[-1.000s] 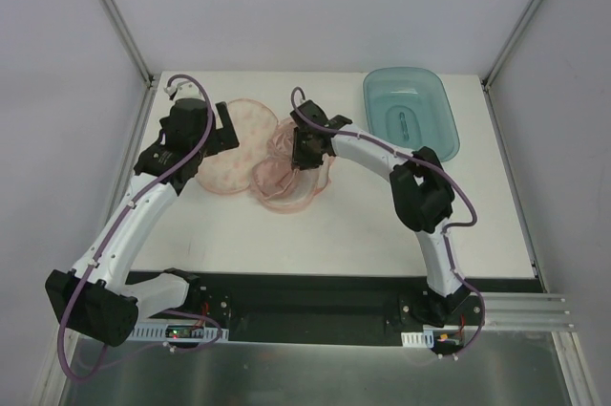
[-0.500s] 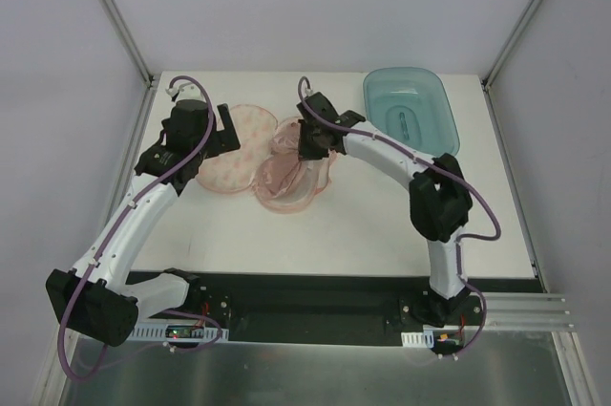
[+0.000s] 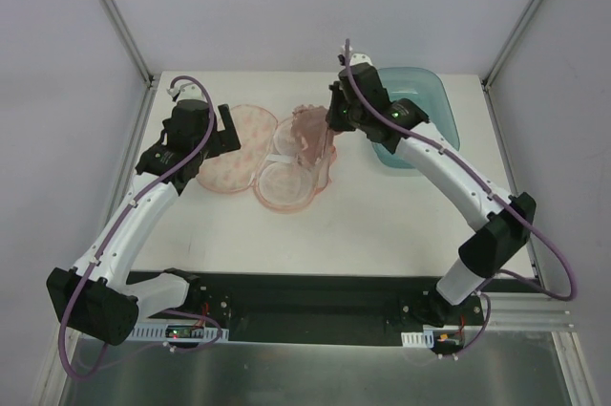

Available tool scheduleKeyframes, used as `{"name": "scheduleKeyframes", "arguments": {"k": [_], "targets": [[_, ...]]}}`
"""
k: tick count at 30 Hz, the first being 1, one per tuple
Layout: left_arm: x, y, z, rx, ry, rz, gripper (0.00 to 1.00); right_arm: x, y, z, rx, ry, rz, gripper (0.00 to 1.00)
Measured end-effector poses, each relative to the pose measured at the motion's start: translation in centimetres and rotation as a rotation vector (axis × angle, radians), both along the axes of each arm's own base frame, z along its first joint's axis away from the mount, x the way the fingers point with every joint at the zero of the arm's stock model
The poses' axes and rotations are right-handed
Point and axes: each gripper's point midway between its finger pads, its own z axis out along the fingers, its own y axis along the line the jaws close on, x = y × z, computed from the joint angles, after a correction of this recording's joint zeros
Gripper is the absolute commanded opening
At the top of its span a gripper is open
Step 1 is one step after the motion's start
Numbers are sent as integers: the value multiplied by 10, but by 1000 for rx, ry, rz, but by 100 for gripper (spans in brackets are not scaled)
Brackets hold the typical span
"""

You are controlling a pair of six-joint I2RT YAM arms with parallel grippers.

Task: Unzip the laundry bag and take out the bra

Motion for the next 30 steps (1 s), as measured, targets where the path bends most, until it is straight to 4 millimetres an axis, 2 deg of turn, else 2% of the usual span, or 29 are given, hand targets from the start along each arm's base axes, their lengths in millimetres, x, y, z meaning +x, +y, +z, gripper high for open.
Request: {"name": "scheduleKeyframes", "arguments": {"k": [5, 9, 12, 15, 20, 24, 27, 30], "targets": [[0, 0, 0, 0, 0, 0, 99, 17, -58, 32, -20, -77, -102, 1], [0, 0, 0, -1, 0, 0, 99, 32, -122, 63, -9, -145, -235, 1], [0, 0, 0, -1, 1, -1, 99, 41, -164, 76, -7, -172, -326, 1], [0, 0, -1, -1, 2, -1, 99, 48, -192, 82, -4, -177, -381, 1], [0, -1, -1, -1, 5, -1, 99, 63, -224, 108, 31, -207, -432, 1], [1, -1, -2, -1, 5, -1, 99, 73, -239, 127, 61, -238, -449, 1], [1, -1, -2, -1, 5, -1, 99, 79, -246, 133, 75, -245, -452, 1], [1, -1, -3, 1, 9, -1, 99, 86, -251, 127, 76, -228, -455, 1]]}}
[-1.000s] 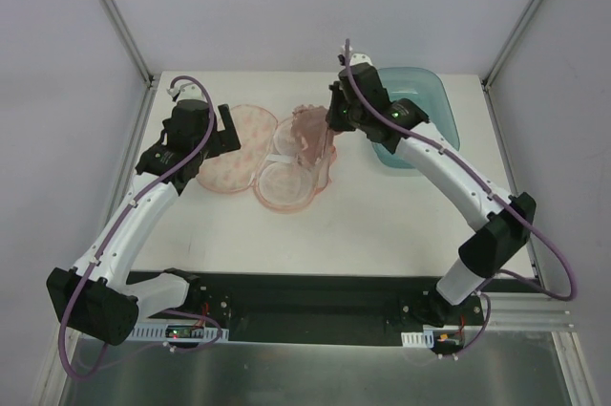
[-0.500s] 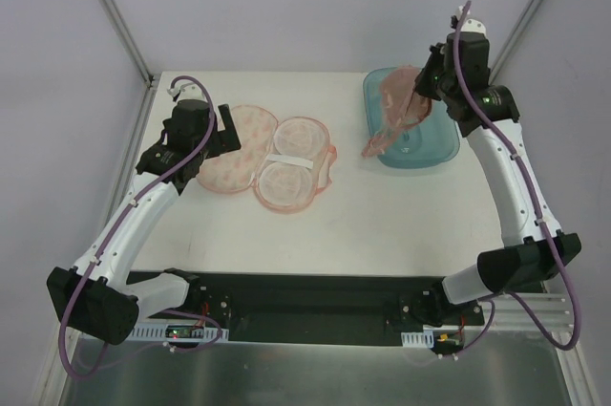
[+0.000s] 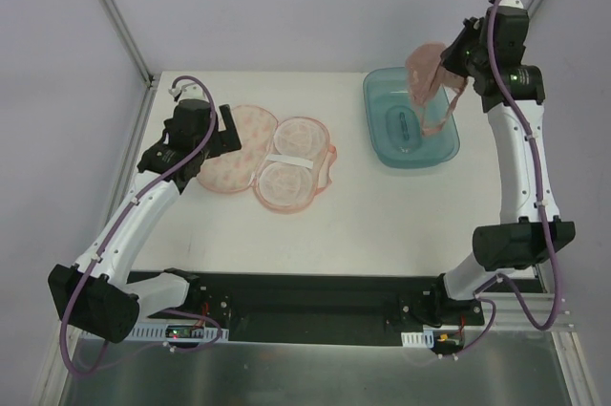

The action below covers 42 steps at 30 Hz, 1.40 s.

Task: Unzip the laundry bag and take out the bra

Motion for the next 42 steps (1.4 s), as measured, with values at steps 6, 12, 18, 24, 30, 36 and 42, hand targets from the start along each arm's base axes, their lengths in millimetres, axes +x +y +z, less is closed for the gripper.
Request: {"name": "scheduleKeyframes", "arguments": {"k": [6, 12, 18, 24, 30, 36, 42], "targets": [[2, -2, -7, -1, 22, 0, 99, 21, -3, -43, 5, 95, -6, 1], [2, -6, -9, -16, 30, -11, 99, 57, -8, -129, 26, 268, -35, 85], [1, -10, -10, -32, 36, -31, 99, 83, -17, -236, 33, 503, -66, 96], [1, -11, -10, -33, 37, -34, 99, 60, -24, -245, 32, 558, -84, 96], [0, -10, -12, -32, 42, -34, 99, 13, -33, -182, 3, 439, -111, 96], [-5, -13, -16, -43, 49, -51, 99, -60, -48, -150, -36, 361, -176, 96], [-14, -14, -12, -63, 33, -72, 99, -122, -61, -184, -86, 454, -230, 96]]}}
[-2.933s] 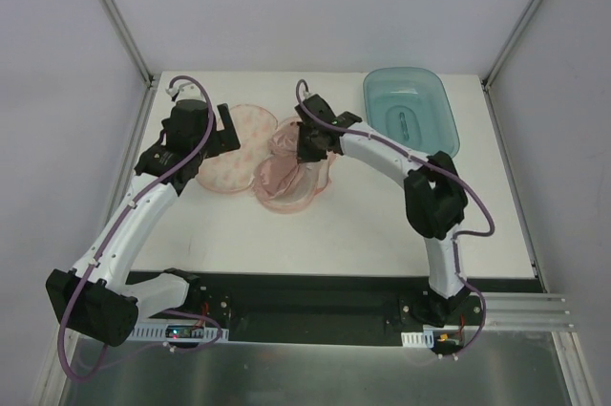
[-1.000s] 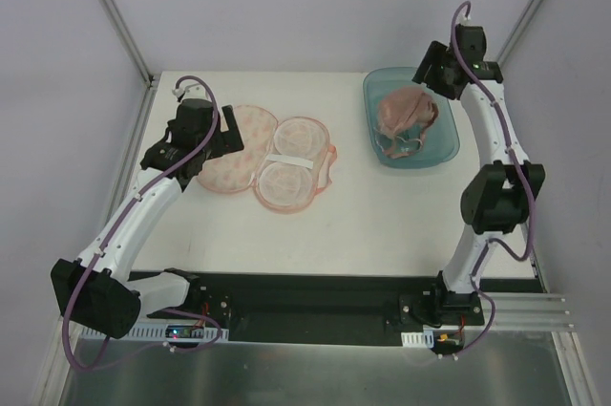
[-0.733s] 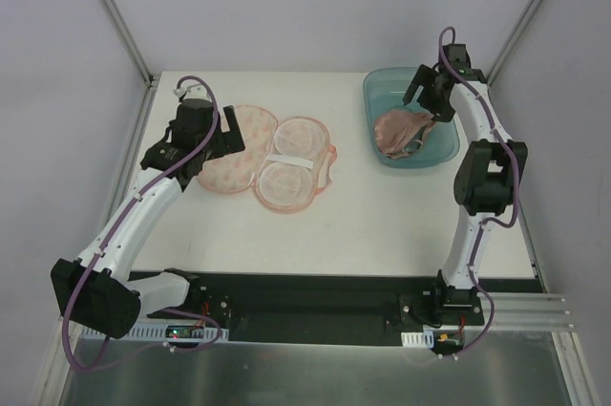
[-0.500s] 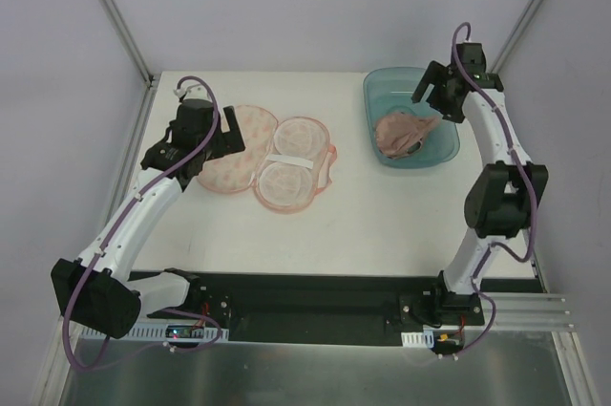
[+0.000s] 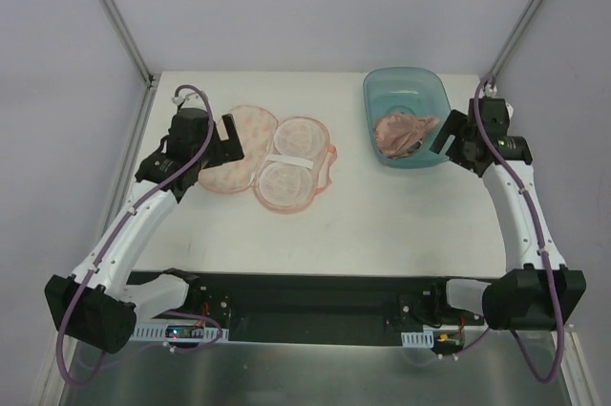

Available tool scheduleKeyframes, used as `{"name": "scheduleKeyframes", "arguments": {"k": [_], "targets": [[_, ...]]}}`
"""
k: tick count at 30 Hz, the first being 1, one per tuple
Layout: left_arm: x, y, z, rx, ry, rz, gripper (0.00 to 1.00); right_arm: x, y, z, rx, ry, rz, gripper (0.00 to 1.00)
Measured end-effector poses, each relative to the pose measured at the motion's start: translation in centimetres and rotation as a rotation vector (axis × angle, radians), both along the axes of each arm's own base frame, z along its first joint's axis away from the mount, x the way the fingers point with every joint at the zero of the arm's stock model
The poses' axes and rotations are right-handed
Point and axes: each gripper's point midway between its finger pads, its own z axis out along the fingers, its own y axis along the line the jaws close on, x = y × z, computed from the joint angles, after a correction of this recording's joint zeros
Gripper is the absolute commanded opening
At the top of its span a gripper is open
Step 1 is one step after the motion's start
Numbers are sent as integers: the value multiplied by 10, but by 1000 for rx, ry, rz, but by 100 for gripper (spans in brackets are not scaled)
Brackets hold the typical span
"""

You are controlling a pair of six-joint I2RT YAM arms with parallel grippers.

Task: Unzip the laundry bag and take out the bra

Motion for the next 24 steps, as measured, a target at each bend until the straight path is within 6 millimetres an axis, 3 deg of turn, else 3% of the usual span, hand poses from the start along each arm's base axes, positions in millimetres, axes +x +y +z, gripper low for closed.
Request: {"name": "scheduleKeyframes", "arguments": {"k": [3, 7, 12, 20, 24], "targets": [[-7, 0, -2, -7, -3, -7, 99, -22, -2, -8, -12, 35, -6, 96], [-21, -2, -12, -28, 13, -40, 99, -41, -4, 0, -22, -1, -1, 96], [-39, -6, -23, -54, 27, -81, 99, -53, -4, 5, -28, -33, 8, 96], [-52, -4, -22, -50, -2, -112, 99, -75, -2, -46, -25, 97, 33, 96], [-52, -5, -21, -45, -5, -129, 99, -84, -1, -52, -23, 96, 42, 96]]}}
